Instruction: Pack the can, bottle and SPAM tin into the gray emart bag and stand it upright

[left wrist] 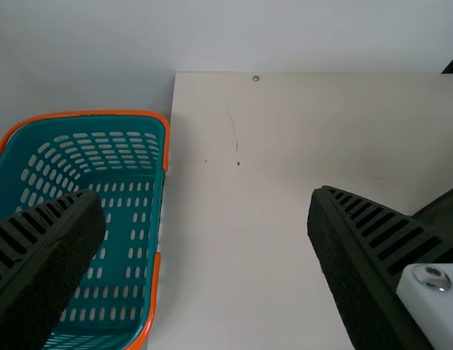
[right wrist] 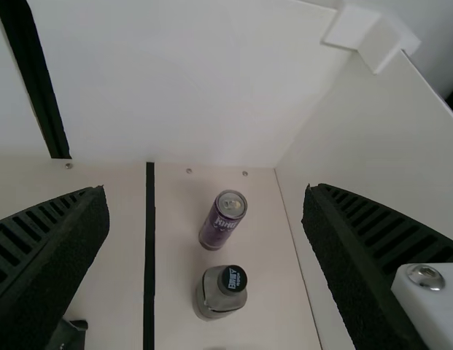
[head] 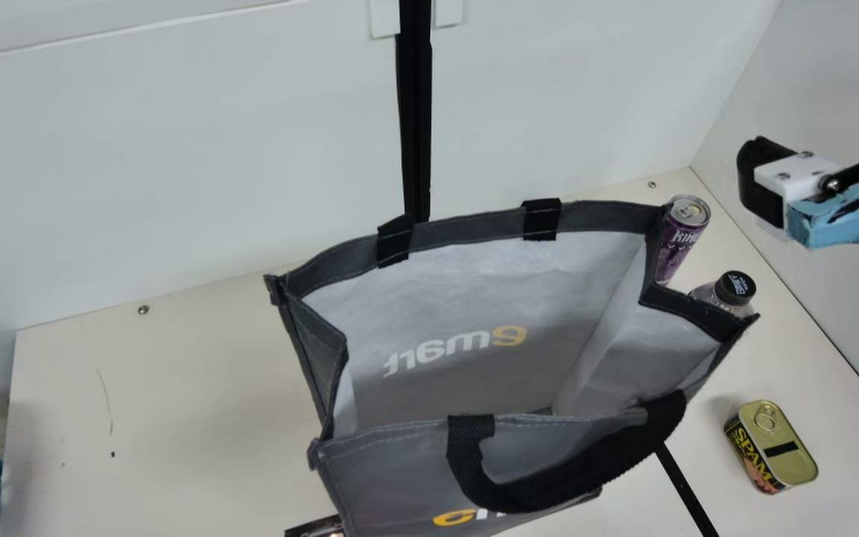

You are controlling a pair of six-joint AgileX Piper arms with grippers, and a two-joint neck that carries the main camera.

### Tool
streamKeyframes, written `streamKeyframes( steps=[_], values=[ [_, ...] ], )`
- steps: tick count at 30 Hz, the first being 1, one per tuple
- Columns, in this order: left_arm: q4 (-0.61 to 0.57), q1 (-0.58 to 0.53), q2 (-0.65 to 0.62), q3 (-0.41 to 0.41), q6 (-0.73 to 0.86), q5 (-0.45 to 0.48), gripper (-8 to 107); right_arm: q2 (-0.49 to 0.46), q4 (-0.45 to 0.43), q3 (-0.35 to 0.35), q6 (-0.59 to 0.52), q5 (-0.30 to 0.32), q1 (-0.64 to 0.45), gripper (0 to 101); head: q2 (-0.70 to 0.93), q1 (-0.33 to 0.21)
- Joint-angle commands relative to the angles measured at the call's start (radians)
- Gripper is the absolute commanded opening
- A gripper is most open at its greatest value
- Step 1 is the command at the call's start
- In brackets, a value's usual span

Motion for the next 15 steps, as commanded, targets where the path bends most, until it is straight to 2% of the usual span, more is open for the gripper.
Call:
streamKeyframes(
  steps=[1, 15],
  values=[
    [0.0, 0.0, 0.0, 0.0, 0.0, 0.0, 90, 0.001, 0.004, 0.022, -0.01, 0.001, -0.02, 95, -0.001, -0.023],
    [0.0, 0.0, 0.0, 0.0, 0.0, 0.0, 90, -0.009, -0.014, 0.172, -0.042, 0.001, -0.075, 95, -0.001, -0.023]
  ],
)
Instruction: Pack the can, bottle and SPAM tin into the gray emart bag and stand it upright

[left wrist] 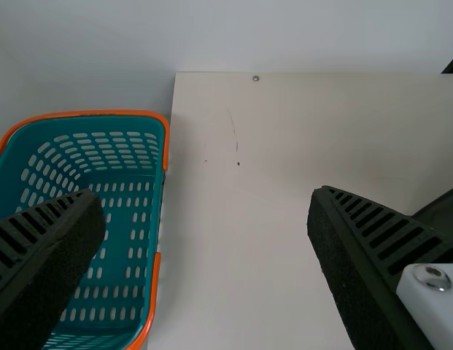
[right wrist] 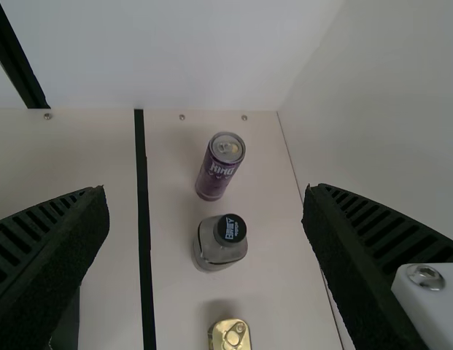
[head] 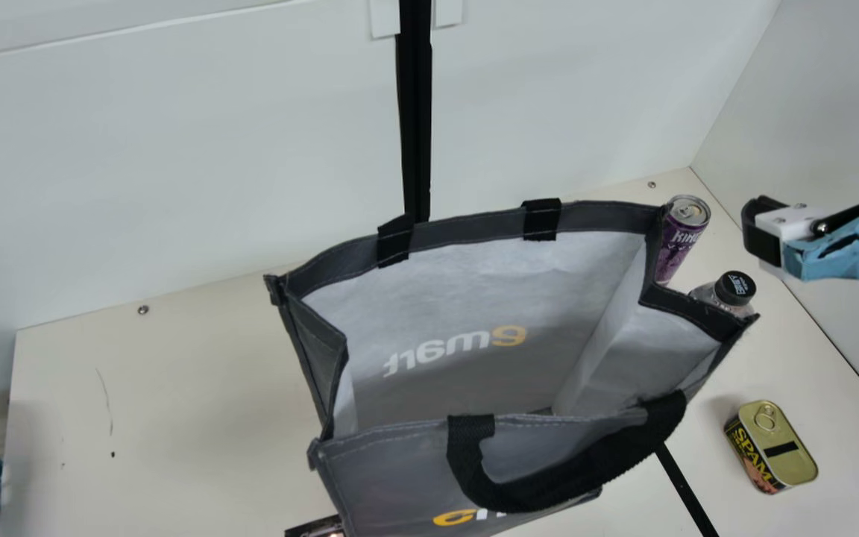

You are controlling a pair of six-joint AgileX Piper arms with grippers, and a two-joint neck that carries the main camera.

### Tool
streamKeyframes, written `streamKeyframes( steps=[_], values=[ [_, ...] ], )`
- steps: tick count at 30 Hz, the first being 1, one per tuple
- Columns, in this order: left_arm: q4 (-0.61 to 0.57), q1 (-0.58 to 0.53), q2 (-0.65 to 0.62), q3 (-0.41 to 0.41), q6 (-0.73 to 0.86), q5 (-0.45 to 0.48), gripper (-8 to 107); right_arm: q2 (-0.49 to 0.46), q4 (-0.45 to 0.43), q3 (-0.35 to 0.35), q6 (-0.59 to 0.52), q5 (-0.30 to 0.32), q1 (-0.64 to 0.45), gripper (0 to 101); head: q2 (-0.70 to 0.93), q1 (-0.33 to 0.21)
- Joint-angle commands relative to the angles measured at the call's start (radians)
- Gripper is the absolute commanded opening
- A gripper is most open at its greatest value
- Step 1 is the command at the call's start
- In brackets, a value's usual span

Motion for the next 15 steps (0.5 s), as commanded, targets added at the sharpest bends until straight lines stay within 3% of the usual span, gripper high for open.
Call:
streamKeyframes(
  steps=[1, 10, 15],
  values=[
    [0.0, 0.0, 0.0, 0.0, 0.0, 0.0, 90, -0.002, -0.006, 0.02, -0.006, 0.002, -0.005, 95, -0.001, -0.023],
    [0.0, 0.0, 0.0, 0.0, 0.0, 0.0, 90, -0.009, -0.02, 0.089, -0.035, 0.002, -0.037, 95, -0.001, -0.023],
    [0.0, 0.0, 0.0, 0.0, 0.0, 0.0, 90, -0.009, -0.026, 0.09, -0.035, -0.001, -0.036, 95, -0.001, -0.023]
  ],
)
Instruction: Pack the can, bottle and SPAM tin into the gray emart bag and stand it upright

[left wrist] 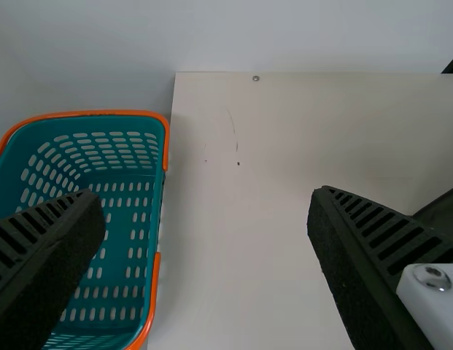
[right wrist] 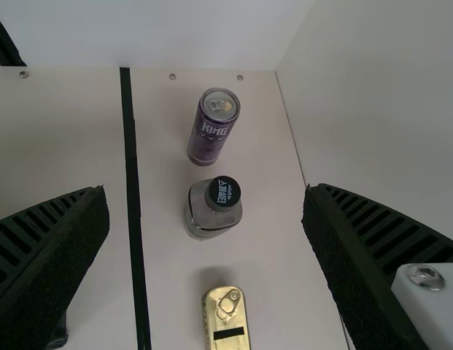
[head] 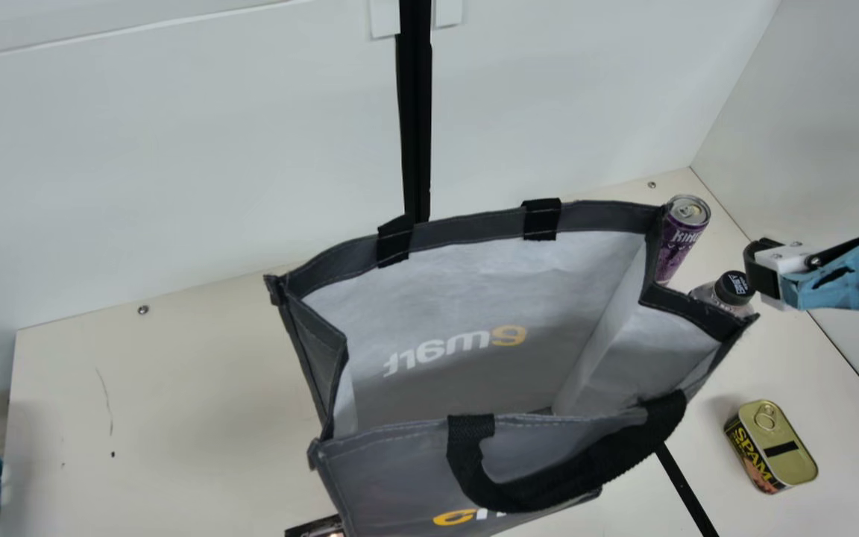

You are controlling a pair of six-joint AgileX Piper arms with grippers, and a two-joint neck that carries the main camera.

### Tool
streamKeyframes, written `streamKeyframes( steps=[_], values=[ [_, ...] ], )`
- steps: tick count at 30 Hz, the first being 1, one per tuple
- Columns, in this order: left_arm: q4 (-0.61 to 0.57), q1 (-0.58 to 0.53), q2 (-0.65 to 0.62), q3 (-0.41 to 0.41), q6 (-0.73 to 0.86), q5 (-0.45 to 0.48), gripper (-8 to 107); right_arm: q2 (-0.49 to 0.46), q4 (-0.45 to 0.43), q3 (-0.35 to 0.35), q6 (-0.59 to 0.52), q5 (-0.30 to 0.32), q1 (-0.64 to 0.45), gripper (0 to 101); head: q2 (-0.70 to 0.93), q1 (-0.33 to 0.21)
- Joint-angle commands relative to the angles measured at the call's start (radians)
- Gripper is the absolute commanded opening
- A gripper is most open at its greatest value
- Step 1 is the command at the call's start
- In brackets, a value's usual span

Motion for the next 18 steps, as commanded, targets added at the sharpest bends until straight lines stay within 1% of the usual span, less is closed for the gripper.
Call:
streamKeyframes(
  steps=[1, 18],
  values=[
    [0.0, 0.0, 0.0, 0.0, 0.0, 0.0, 90, 0.0, 0.0, 0.0, 0.0, 0.0, 0.0, 95, -0.002, -0.023],
    [0.0, 0.0, 0.0, 0.0, 0.0, 0.0, 90, 0.0, 0.0, 0.0, 0.0, 0.0, 0.0, 95, -0.002, -0.023]
  ],
)
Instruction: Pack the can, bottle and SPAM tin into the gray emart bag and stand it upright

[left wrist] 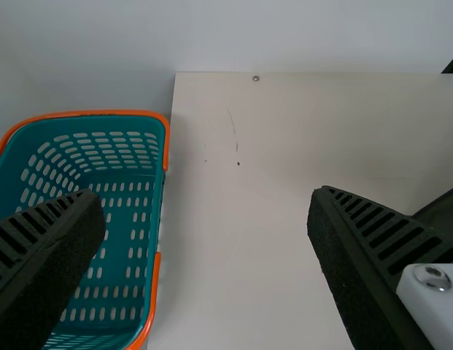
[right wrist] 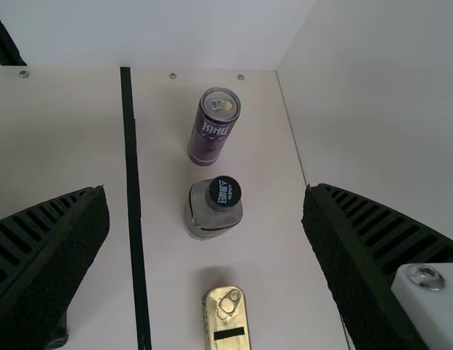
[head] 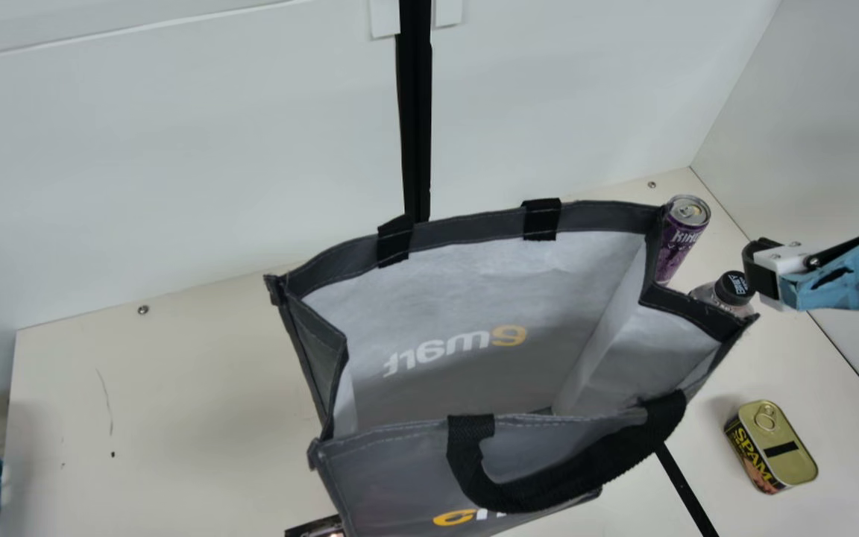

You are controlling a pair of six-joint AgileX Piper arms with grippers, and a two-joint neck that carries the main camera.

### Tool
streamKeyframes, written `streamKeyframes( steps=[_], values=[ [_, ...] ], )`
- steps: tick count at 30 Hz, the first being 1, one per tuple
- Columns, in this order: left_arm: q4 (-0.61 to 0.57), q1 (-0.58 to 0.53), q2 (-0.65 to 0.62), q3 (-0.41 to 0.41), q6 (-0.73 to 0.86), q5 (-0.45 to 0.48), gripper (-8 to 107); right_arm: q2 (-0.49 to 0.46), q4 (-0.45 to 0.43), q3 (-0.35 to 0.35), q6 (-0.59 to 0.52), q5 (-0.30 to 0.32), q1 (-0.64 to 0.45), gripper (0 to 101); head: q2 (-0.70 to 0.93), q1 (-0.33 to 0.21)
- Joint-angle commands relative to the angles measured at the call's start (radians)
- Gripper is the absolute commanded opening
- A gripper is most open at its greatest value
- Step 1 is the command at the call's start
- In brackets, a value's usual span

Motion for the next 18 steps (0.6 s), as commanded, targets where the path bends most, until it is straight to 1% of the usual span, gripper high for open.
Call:
streamKeyframes(
  steps=[1, 11, 18],
  values=[
    [0.0, 0.0, 0.0, 0.0, 0.0, 0.0, 90, 0.0, 0.0, 0.0, 0.0, 0.0, 0.0, 95, -0.001, -0.023],
    [-0.001, -0.002, 0.002, -0.001, -0.001, -0.001, 90, 0.0, 0.0, 0.0, 0.0, 0.0, 0.0, 95, -0.001, -0.023],
    [-0.022, -0.036, 0.036, -0.019, 0.011, -0.022, 90, 0.0, 0.0, 0.0, 0.0, 0.0, 0.0, 95, -0.001, -0.023]
  ],
)
